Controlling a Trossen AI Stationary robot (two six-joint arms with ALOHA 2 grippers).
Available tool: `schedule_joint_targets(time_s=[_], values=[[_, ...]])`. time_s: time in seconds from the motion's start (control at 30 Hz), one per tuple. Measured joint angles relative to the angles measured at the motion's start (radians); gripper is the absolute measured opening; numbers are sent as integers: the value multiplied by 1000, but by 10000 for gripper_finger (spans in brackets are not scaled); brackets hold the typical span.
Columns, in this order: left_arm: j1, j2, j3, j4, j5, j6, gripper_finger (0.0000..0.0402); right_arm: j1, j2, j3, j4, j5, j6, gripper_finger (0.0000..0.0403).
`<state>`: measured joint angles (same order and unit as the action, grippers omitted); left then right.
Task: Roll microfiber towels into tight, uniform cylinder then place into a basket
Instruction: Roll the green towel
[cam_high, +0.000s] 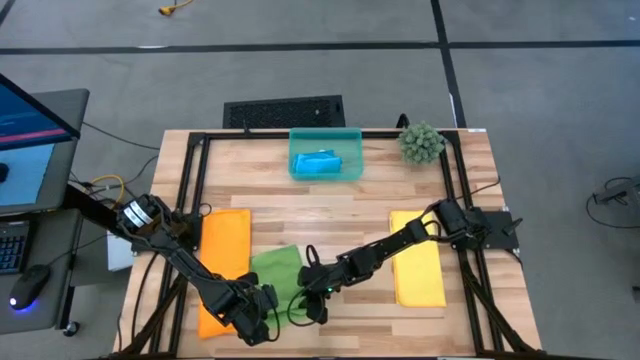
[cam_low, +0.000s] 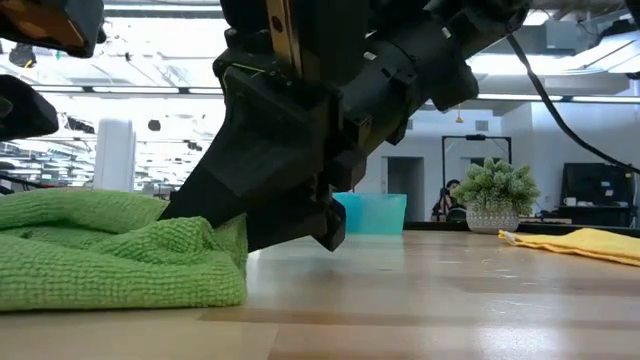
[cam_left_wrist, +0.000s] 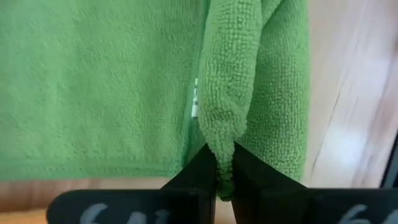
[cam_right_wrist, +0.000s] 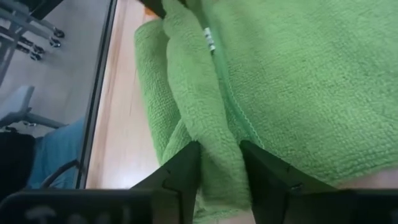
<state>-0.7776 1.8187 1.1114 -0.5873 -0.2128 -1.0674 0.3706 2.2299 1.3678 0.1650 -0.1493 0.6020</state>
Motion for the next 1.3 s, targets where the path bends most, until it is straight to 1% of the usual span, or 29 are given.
schedule_joint_targets(time_s=[0.17, 0.3, 0.37, 0.43, 0.57, 0.8, 0.93, 1.03, 1.07, 1.17, 1.3], values=[[1, 0, 0, 1, -28, 50, 16, -15, 0, 0, 2, 13, -1, 172], [4, 0, 0, 1, -29, 22, 16, -40, 0, 1, 4, 14, -22, 208], [5, 0, 0, -3, -29, 8, 16, -55, 0, 2, 4, -13, -19, 223], [4, 0, 0, -8, -28, 8, 18, -73, 0, 2, 5, -62, 0, 233], [4, 0, 0, -8, -26, 9, 36, -112, -3, 2, 1, -159, 32, 235], [4, 0, 0, -19, -24, 8, 94, -138, -28, 3, -12, -208, -8, 220], [4, 0, 0, -48, -2, 8, 122, -144, -68, 2, -61, -221, -61, 216], [4, 0, 0, -57, 21, 6, 132, -145, -121, 1, -134, -218, -119, 215], [4, 0, 0, -57, 21, 6, 134, -144, -130, 2, -132, -219, -144, 215], [4, 0, 0, -52, 19, -5, 135, -132, -158, 0, -142, -216, -271, 215], [6, 0, 0, -55, 17, -25, 135, -68, -163, 2, -83, -215, -474, 215]])
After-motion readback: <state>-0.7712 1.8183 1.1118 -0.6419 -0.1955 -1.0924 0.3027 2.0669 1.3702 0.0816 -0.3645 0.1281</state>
